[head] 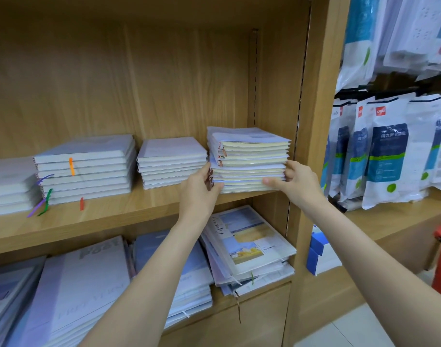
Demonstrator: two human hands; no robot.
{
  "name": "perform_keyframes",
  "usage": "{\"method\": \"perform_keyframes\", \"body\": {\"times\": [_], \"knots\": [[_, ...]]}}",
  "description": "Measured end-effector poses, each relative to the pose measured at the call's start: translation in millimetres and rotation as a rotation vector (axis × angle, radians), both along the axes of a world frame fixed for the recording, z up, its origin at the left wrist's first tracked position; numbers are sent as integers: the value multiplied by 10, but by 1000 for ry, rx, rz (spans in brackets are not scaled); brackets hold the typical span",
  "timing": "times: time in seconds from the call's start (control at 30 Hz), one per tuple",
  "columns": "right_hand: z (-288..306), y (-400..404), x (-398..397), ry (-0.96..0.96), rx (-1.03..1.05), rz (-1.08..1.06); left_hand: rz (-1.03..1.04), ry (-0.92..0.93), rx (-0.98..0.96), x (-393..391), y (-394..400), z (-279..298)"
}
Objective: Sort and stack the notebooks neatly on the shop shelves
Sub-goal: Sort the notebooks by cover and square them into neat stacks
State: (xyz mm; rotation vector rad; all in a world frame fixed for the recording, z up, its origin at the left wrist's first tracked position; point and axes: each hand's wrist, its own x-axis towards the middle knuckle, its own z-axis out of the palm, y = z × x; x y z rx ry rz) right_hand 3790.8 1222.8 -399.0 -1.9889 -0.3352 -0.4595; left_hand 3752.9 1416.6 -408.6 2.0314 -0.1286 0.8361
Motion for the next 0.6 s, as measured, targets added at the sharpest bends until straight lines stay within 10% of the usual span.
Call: {"method": "perform_keyframes", "body": {"times": [0.6], "knots": [[-46,-5,-84,0,193,79,-118,-1,-189,-126,8,58]]}}
